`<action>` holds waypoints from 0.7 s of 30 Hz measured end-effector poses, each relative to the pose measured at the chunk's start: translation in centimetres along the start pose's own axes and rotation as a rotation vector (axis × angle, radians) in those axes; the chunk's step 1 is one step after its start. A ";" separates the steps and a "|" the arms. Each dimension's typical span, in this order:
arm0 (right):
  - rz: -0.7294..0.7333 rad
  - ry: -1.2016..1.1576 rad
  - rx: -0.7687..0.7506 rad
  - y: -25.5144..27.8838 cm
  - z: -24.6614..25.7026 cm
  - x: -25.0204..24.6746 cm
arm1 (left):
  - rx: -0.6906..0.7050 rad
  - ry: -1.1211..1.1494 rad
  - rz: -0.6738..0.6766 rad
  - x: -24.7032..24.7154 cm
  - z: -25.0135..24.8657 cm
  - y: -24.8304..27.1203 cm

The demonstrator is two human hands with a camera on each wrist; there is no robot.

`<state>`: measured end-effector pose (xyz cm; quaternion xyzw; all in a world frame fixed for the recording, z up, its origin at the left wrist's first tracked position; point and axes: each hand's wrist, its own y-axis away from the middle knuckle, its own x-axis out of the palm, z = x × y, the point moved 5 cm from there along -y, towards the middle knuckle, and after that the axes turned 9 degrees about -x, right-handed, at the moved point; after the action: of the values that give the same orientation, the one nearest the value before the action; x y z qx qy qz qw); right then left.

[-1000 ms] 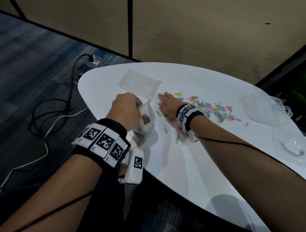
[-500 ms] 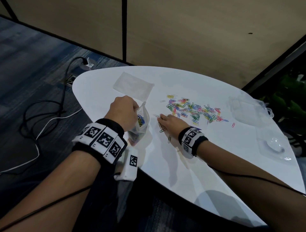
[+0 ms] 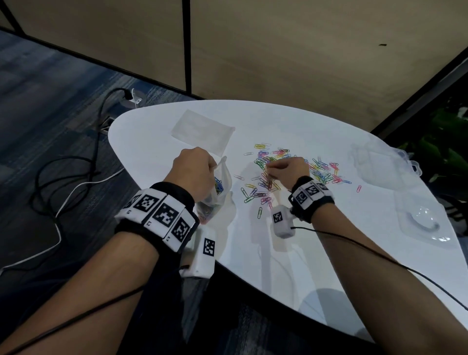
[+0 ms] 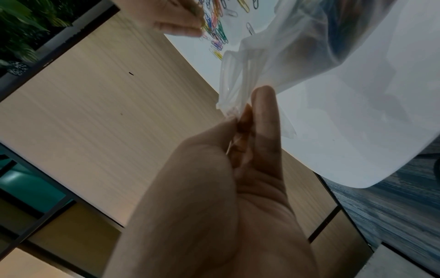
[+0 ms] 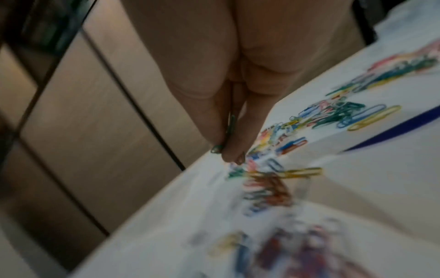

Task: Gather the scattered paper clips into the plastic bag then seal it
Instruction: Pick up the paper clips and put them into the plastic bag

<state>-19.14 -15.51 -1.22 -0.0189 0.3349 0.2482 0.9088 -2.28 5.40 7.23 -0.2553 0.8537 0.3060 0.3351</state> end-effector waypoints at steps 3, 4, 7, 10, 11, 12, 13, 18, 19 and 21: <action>0.013 -0.555 0.034 1.9 2.6 -0.2 | 0.001 -0.008 0.000 -0.1 -0.1 0.1; 0.060 -0.689 0.017 2.7 4.1 0.1 | 0.001 -0.006 -0.002 -0.1 -0.1 0.1; 0.240 -0.880 -0.022 5.4 8.1 1.6 | 0.003 0.000 -0.012 0.0 -0.1 0.0; 0.337 -0.811 -0.055 7.4 9.7 3.9 | 0.001 0.027 -0.020 0.2 -0.1 0.0; 0.337 -0.736 -0.083 7.8 9.9 4.5 | -0.002 0.040 -0.020 0.2 0.0 -0.1; 0.328 -0.637 -0.127 8.0 9.9 5.0 | -0.004 0.047 -0.017 0.2 0.1 -0.1; 0.324 -0.530 -0.179 8.1 9.9 5.3 | -0.005 0.050 -0.010 0.2 0.2 -0.2; 0.422 -0.197 -0.353 7.7 10.3 5.3 | -0.030 0.092 -0.003 0.1 0.6 -0.4; 0.399 -0.248 -0.330 7.5 10.3 4.8 | -0.030 0.100 -0.007 0.1 0.5 -0.4; 0.297 -0.388 -0.246 6.4 9.7 3.8 | -0.029 0.112 -0.006 0.2 0.4 -0.4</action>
<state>-13.86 -6.29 4.78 -0.0322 0.1209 0.4165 0.9005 -1.97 5.42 6.72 -0.2795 0.8659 0.3025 0.2838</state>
